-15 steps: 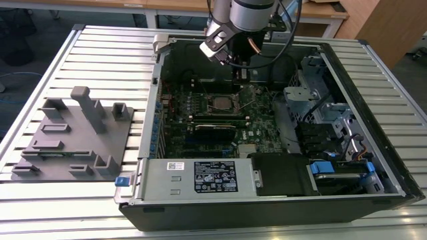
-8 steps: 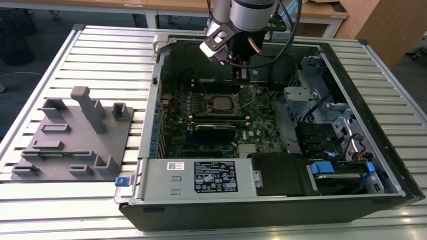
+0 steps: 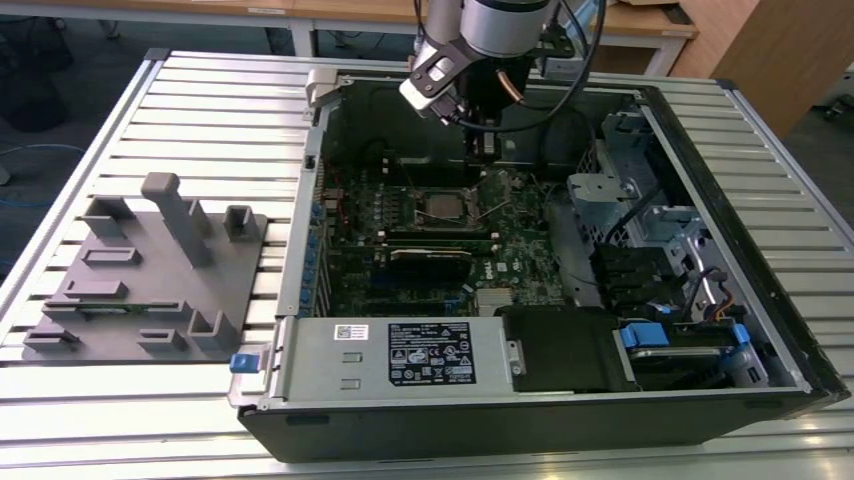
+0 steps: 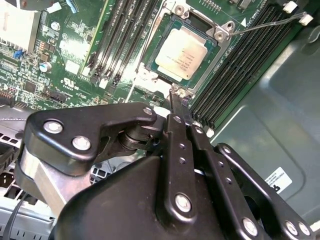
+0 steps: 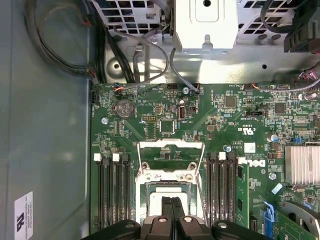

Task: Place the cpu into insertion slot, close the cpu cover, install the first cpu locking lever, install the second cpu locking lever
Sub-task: 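Close the cpu cover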

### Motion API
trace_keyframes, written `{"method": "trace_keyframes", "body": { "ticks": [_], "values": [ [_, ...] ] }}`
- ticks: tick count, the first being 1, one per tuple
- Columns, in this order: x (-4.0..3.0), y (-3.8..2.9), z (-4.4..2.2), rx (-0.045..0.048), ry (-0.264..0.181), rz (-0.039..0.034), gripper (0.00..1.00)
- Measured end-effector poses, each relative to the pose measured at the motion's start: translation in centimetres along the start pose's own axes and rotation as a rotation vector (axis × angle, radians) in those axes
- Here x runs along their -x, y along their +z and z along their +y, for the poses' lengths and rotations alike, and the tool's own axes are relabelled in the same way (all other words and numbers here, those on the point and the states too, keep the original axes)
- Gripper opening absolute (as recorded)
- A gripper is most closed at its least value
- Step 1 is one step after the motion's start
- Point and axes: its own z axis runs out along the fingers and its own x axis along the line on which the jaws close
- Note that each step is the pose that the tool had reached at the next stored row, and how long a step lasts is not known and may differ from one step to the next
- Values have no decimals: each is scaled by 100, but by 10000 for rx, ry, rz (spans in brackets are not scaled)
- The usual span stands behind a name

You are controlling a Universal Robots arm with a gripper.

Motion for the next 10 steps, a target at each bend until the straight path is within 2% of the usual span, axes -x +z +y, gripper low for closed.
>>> {"method": "trace_keyframes", "body": {
  "ticks": [3, 10],
  "values": [
    [0, -21, 0, 0, 0, 0, 10],
    [0, -22, 4, 0, -2, 0, 10]
  ]
}}
